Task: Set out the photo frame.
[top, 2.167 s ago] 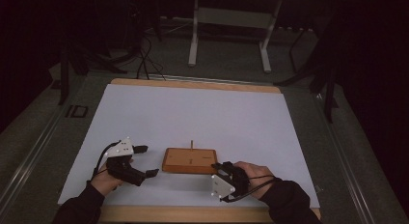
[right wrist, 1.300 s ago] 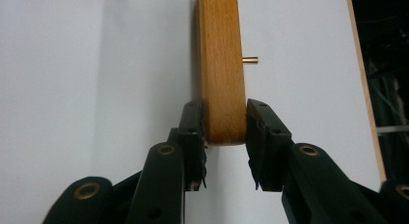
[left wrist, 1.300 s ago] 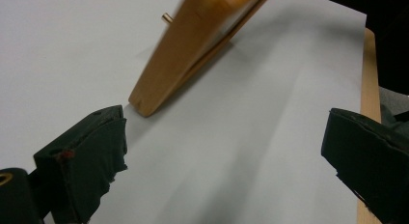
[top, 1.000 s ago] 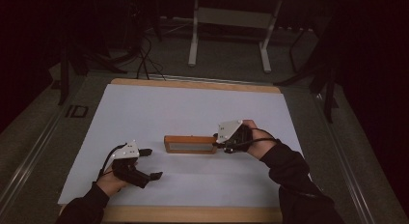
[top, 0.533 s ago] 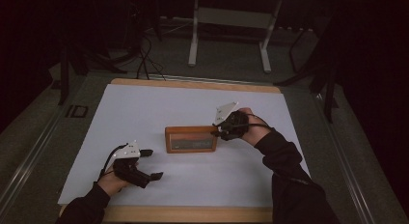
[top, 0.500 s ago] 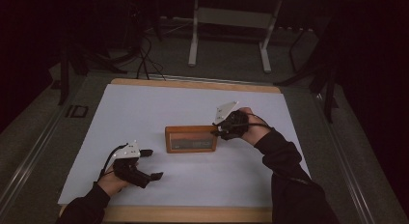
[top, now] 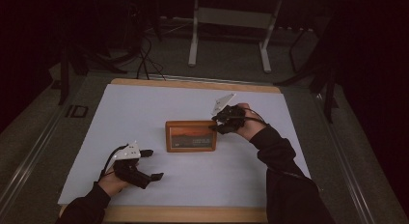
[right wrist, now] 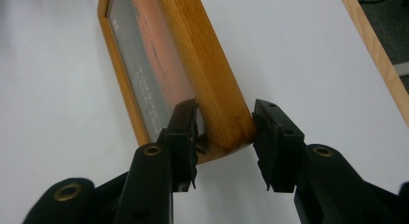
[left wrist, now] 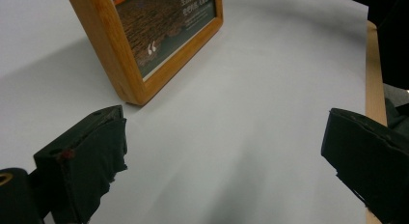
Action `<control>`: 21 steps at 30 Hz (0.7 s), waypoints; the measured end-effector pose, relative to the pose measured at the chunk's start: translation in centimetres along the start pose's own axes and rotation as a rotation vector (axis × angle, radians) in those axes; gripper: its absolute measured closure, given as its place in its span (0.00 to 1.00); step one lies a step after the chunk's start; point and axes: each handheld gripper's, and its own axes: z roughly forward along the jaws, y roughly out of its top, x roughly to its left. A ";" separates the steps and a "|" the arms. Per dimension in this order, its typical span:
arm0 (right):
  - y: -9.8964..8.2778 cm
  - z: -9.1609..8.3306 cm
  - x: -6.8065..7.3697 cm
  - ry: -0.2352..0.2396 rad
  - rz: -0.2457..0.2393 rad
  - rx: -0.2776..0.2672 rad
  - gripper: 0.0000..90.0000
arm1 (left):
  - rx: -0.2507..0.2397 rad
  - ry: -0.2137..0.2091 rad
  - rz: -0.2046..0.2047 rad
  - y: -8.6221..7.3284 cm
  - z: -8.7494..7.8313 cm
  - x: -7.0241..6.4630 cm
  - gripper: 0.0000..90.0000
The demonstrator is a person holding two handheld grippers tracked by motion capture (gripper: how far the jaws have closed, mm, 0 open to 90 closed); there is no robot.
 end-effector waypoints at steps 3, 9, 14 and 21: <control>-0.1 0.3 -0.2 -0.003 0.015 -0.008 0.68 | -0.001 0.002 0.000 0.0 -0.1 0.0 0.03; -0.1 0.5 -0.2 -0.023 0.037 -0.008 0.68 | 0.000 0.000 -0.003 -0.1 -0.1 0.1 0.03; -0.2 0.6 -0.1 -0.034 0.054 -0.011 0.67 | 0.001 0.000 -0.001 -0.1 -0.1 0.0 0.03; -0.3 0.6 0.1 -0.048 0.088 -0.016 0.67 | -0.001 -0.003 -0.005 -0.1 -0.1 0.1 0.03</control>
